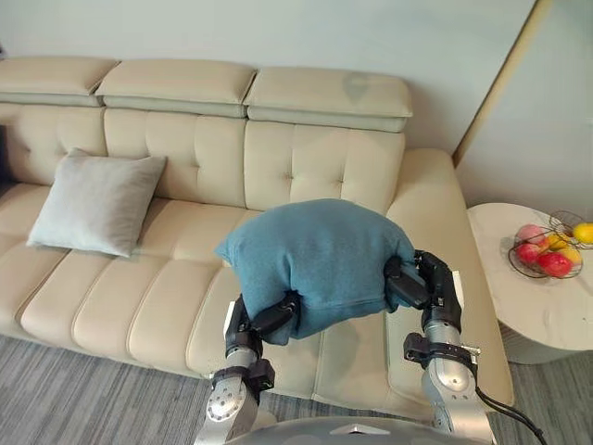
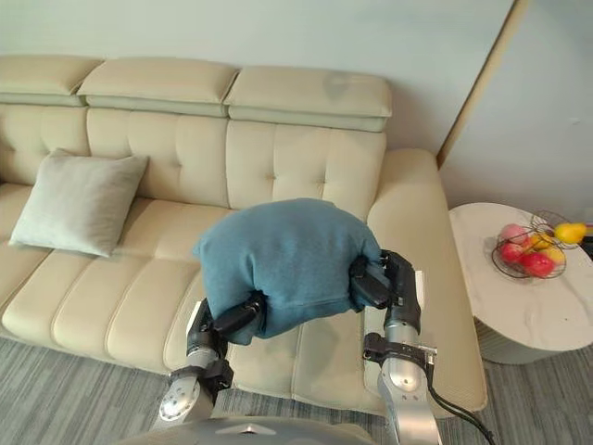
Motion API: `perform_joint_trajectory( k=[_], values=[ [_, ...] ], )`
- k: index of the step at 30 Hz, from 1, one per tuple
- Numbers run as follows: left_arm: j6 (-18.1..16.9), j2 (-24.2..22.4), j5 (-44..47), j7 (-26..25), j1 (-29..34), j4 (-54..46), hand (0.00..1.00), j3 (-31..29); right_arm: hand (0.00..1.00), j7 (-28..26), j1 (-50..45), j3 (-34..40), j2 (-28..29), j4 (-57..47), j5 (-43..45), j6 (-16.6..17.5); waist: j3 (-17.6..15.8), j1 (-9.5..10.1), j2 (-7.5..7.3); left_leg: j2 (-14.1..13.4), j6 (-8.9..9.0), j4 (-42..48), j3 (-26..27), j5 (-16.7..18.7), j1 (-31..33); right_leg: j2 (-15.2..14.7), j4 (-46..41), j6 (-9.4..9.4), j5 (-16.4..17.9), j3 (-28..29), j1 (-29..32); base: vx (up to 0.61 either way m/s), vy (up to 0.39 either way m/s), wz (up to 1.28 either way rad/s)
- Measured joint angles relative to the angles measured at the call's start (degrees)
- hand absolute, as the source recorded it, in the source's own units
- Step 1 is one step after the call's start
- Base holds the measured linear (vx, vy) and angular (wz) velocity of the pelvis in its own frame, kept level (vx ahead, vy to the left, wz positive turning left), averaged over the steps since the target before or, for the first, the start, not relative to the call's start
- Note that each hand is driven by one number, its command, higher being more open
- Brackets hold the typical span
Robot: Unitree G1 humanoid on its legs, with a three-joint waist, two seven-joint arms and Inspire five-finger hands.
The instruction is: Pick up cushions and gather them together orderly.
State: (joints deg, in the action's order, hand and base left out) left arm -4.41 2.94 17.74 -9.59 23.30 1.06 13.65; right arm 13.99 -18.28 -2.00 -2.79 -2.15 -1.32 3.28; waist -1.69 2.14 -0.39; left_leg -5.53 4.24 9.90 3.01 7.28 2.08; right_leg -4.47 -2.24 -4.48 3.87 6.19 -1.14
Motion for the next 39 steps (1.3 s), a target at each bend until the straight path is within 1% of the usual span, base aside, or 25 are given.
perform_joint_trajectory(
  k=[2, 6, 9, 10, 11, 12, 13, 15, 17, 18, 19, 20, 21, 22, 23, 24, 25, 27, 28, 29, 31, 32, 34, 35, 39],
  values=[
    [0.02, 0.49, -0.18, -0.22, -0.2, 1.31, 0.0, 0.37, 0.0, 0.18, 0.18, -0.02, -0.12, 1.39, -2.41, -0.11, 0.09, -0.16, -0.15, 0.19, -0.19, -1.0, 1.05, -0.62, 0.08, -0.34, 1.23, -0.27, -1.03, 0.75, 0.39, -0.02, 0.055, -0.21],
    [0.16, 2.3, -0.45, -1.67, -2.79, 2.21, 0.0, 1.35, 0.0, 1.42, 3.7, -0.29, -0.76, 5.01, -5.05, -0.81, -0.14, -0.14, -0.37, 0.37, -0.23, -3.61, 2.5, -2.67, 2.42, -0.34, 1.54, -0.37, -2.61, 2.3, 4.65, -0.05, 0.015, -0.22],
    [0.2, 2.46, -0.91, -4.24, -7.26, 2.6, 0.0, 1.28, 0.0, 3.3, 8.26, -1.29, -1.3, 6.37, -7.31, -1.98, -1.02, 0.2, -0.46, -0.11, -0.15, -3.64, 4.77, -3.56, 6.67, 0.09, 2.29, -0.21, -5.41, 4.05, 9.88, -0.07, 0.03, -0.44],
    [0.23, 2.43, -1.89, -5.39, -10.31, 2.6, 0.0, 1.28, 0.0, 4.74, 10.2, -1.46, -1.38, 6.36, -8.43, -2.19, -1.29, 0.23, -0.6, -0.27, -0.29, -3.2, 5.43, -3.93, 9.28, 0.19, 2.46, -0.34, -6.66, 4.24, 12.38, -0.04, 0.018, -0.25],
    [0.23, 2.43, -2.18, -5.72, -11.13, 2.6, 0.0, 1.26, 0.0, 5.12, 10.75, -1.46, -1.38, 6.36, -8.73, -2.25, -1.59, 0.26, -0.62, -0.32, -0.31, -3.14, 5.65, -4.03, 9.7, 0.22, 2.46, -0.38, -6.94, 4.31, 12.81, -0.06, 0.022, -0.24],
    [0.23, 2.42, -2.68, -6.67, -13.97, 2.6, 0.0, 1.24, 0.0, 6.33, 12.66, -1.46, -1.43, 6.23, -8.87, -2.44, -2.56, 0.27, -0.59, -0.41, -0.35, -2.39, 5.99, -4.07, 11.19, 0.25, 2.36, -0.53, -7.51, 4.52, 14.23, -0.06, 0.019, -0.15],
    [0.24, 2.38, -2.74, -7.07, -15.38, 2.6, 0.0, 1.25, 0.0, 6.98, 13.46, -1.45, -1.46, 6.07, -8.88, -2.58, -2.7, 0.27, -0.58, -0.42, -0.44, -2.11, 6.13, -4.13, 12.09, 0.25, 2.33, -0.59, -7.83, 4.63, 15.14, -0.07, 0.021, -0.14],
    [0.23, 2.17, -3.6, -9.41, -22.1, 2.59, 0.0, 1.24, 0.0, 9.64, 16.21, -1.46, -1.58, 3.22, -8.98, -3.33, -3.32, 0.36, -0.43, -0.41, -0.63, -0.99, 6.23, -4.61, 16.11, 0.21, 1.48, -0.75, -8.53, 4.63, 19.1, -0.09, 0.018, -0.03],
    [0.23, 2.15, -3.88, -10.83, -25.38, 2.59, 0.0, 1.24, 0.0, 11.11, 17.81, -1.47, -1.52, 1.85, -9.37, -3.41, -3.91, 0.4, -0.29, -0.39, -0.64, -0.55, 6.15, -4.83, 17.53, 0.2, 0.93, -0.89, -8.66, 4.63, 20.54, -0.1, 0.014, 0.02],
    [0.23, 2.11, -3.89, -12.9, -29.95, 2.59, 0.0, 1.22, 0.0, 13.17, 20.84, -1.46, -1.39, 1.04, -9.92, -3.49, -3.97, 0.39, -0.23, -0.24, -0.82, -0.5, 6.13, -5.43, 19.54, 0.13, 0.32, -1.01, -8.93, 4.63, 22.78, -0.08, 0.01, 0.02],
    [0.23, 2.1, -3.89, -13.61, -31.76, 2.59, 0.0, 1.22, 0.0, 14.02, 22.28, -1.45, -1.39, 1.01, -9.92, -3.62, -3.97, 0.38, -0.22, -0.19, -0.89, -0.48, 6.08, -5.67, 20.29, 0.1, 0.04, -1.06, -8.98, 4.62, 23.61, -0.07, 0.002, 0.05],
    [0.23, 2.14, -3.92, -14.94, -35.4, 2.61, 0.0, 1.23, 0.0, 15.59, 25.23, -1.39, -1.4, 0.95, -9.93, -4.02, -4.01, 0.36, -0.22, -0.14, -0.87, -0.48, 5.95, -6.12, 21.61, 0.06, -0.38, -1.14, -9.1, 4.59, 25.12, -0.06, -0.006, 0.06],
    [0.21, 2.76, -4.16, -16.7, -40.99, 2.83, 0.0, 1.25, 0.0, 17.51, 29.96, -1.17, -1.46, 0.95, -9.95, -4.53, -5.15, 0.41, -0.2, -0.15, -0.75, -0.5, 5.86, -6.73, 22.68, -0.03, -0.34, -1.23, -9.64, 4.58, 26.16, -0.08, -0.004, 0.06],
    [0.2, 3.17, -4.31, -17.43, -43.34, 3.09, 0.0, 1.24, 0.0, 18.17, 31.87, -0.93, -1.54, 0.96, -9.96, -4.53, -5.81, 0.43, -0.14, -0.15, -0.79, -0.51, 5.78, -7.01, 22.98, -0.11, -0.33, -1.2, -9.83, 4.54, 26.4, -0.09, -0.003, 0.07],
    [-0.07, 4.73, -4.58, -19.71, -51.5, 5.18, 0.0, 1.29, 0.0, 20.82, 38.36, 0.13, -1.81, 1.47, -10.07, -4.62, -6.98, 0.45, -0.02, -0.14, -0.75, -0.77, 5.59, -7.95, 24.84, -0.26, -0.09, -1.31, -10.68, 4.47, 28.21, -0.08, -0.002, 0.07],
    [-0.26, 6.07, -4.61, -20.73, -57.23, 7.41, 0.0, 1.28, 0.0, 22.25, 43.24, 0.94, -2.09, 2.81, -10.43, -4.62, -7.87, 0.52, -0.02, -0.11, -0.79, -1.16, 5.55, -8.69, 25.88, -0.29, 0.35, -1.31, -11.39, 4.47, 29.15, -0.08, -0.006, 0.06],
    [-0.41, 6.71, -4.61, -21.15, -59.71, 8.47, 1.0, 1.27, 1.0, 22.88, 45.52, 1.21, -2.36, 3.66, -10.47, -4.62, -8.39, 0.46, -0.02, -0.07, -0.8, -1.5, 5.49, -9.12, 26.12, -0.32, 0.71, -1.36, -11.83, 4.44, 29.38, -0.06, 0.0, 0.07],
    [-1.33, 9.39, -4.93, -22.81, -73.26, 16.33, 1.0, 1.12, 1.0, 25.77, 58.98, 2.88, -4.76, 12.32, -11.81, -4.67, -10.44, 0.16, -0.04, 0.65, -0.75, -4.91, 5.3, -12.16, 27.19, -0.59, 3.84, -1.5, -14.57, 4.33, 30.42, -0.04, 0.008, 0.09],
    [-1.39, 9.68, -4.99, -22.98, -75.24, 17.49, 1.0, 1.08, 1.0, 26.06, 61.18, 3.14, -5.18, 13.89, -12.18, -4.72, -10.97, 0.11, 0.0, 0.73, -0.73, -5.37, 5.28, -12.55, 27.19, -0.65, 4.25, -1.51, -14.95, 4.33, 30.44, -0.02, 0.014, 0.06],
    [-1.52, 10.31, -5.64, -23.36, -80.29, 20.65, 1.0, 0.69, 1.0, 26.84, 66.67, 3.43, -6.62, 17.97, -12.24, -4.88, -12.65, -0.13, 0.03, 0.94, -0.74, -6.65, 5.15, -13.58, 27.2, -0.79, 5.3, -1.55, -15.87, 4.28, 30.5, -0.02, 0.016, 0.05],
    [-1.71, 10.68, -7.15, -24.08, -86.42, 25.01, 1.0, -0.63, 1.0, 27.77, 73.67, 3.69, -8.03, 22.92, -12.24, -5.45, -14.6, -0.65, 0.02, 1.19, -0.71, -8.56, 4.77, -15.2, 27.61, -0.93, 6.42, -1.59, -16.9, 3.99, 31.15, 0.0, 0.025, 0.12],
    [-1.79, 10.89, -8.45, -24.92, -91.38, 29.52, 1.0, -2.36, 1.0, 28.76, 78.78, 3.74, -8.91, 26.82, -12.24, -5.77, -15.71, -1.16, 0.08, 1.3, -0.61, -10.15, 4.27, -16.53, 28.67, -0.92, 7.04, -1.66, -17.57, 3.62, 32.4, 0.02, 0.032, 0.15],
    [-1.75, 10.89, -8.94, -25.24, -95.76, 34.61, 1.0, -4.59, 1.0, 28.94, 83.79, 4.57, -9.26, 31.11, -12.21, -5.95, -17.28, -1.48, 0.13, 1.29, -0.54, -11.64, 4.2, -17.72, 29.16, -0.79, 7.02, -1.61, -17.97, 3.56, 33.54, 0.06, 0.047, 0.07],
    [-1.47, 10.68, -8.84, -25.21, -98.8, 40.21, 1.0, -6.72, 1.0, 28.61, 87.65, 5.87, -8.94, 36.29, -11.77, -6.34, -17.74, -1.72, 0.09, 1.29, -0.48, -12.17, 4.2, -18.13, 30.13, -0.77, 7.02, -1.66, -18.14, 3.54, 34.72, 0.1, 0.071, 0.03],
    [1.02, 9.85, -6.61, -22.76, -101.04, 49.45, 1.0, -11.46, 1.0, 24.7, 90.78, 7.1, -9.07, 43.82, -4.61, -6.96, -17.81, -2.06, 0.09, 1.16, -0.48, -12.15, 3.71, -18.14, 32.73, -0.77, 7.02, -1.65, -18.17, 2.69, 36.93, 0.12, 0.086, 0.07]
  ],
)
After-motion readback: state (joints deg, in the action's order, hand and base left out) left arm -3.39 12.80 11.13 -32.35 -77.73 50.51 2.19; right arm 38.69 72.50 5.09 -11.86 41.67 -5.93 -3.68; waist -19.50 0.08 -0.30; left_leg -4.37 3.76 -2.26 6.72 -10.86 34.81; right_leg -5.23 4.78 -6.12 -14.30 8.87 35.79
